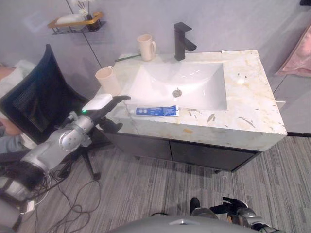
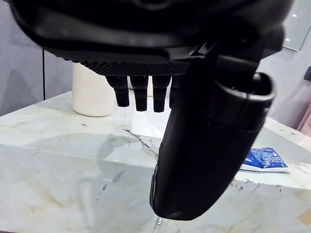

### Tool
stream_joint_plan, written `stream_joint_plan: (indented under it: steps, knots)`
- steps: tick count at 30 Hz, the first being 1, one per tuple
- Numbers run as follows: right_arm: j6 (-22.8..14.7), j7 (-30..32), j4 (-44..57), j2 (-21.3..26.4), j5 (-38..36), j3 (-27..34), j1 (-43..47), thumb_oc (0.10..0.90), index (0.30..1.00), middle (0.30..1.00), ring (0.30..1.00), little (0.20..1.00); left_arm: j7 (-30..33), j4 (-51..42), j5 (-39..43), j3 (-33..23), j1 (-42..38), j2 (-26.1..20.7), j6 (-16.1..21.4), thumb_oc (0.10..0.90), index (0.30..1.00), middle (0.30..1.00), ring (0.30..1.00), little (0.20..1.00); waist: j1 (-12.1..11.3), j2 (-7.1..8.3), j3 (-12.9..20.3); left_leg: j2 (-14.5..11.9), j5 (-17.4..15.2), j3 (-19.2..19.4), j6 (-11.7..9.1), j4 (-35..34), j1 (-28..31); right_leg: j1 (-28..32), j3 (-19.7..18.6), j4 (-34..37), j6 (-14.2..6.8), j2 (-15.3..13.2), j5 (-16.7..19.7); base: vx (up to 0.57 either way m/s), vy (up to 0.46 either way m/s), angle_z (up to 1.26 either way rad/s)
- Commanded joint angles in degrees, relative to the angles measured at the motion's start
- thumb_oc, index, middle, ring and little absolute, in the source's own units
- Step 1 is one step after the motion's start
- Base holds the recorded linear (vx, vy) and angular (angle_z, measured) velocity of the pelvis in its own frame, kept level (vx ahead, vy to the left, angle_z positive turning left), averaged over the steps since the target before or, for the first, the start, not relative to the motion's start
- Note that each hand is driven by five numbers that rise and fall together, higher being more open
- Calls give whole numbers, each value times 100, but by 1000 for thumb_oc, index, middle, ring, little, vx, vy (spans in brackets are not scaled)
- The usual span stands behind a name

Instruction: Organize the bathroom.

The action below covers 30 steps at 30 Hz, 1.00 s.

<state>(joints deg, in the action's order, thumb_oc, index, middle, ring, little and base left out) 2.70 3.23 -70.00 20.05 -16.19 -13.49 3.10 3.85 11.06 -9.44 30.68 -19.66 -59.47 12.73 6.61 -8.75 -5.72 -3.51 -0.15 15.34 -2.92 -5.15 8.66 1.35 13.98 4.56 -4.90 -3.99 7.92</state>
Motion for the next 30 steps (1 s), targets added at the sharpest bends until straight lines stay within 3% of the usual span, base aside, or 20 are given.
stream_joint_plan:
  steps: [1,14,30]
  knots:
    - [-225,46,-205,6,-5,-39,255,800,900,900,900,900,367,-107,148,-692,-539,-143,152,800,900,900,900,900,130,190,160,251,-341,492,223,337,-48,138,-168,-514,-334,-98,-1030,0,0,0]
    - [-223,50,-259,-52,-57,-31,239,800,900,900,900,900,500,-234,224,-393,-885,189,-132,800,900,900,900,900,246,175,192,249,-389,543,238,380,-19,114,-286,-559,-331,-64,-1058,8,-5,-1]
    - [-265,54,-269,-66,-211,3,142,800,900,900,900,900,403,-313,295,-345,-1021,183,-243,800,900,900,900,900,304,202,198,212,-407,516,218,478,-36,126,-404,-583,-284,18,-1089,21,-20,-3]
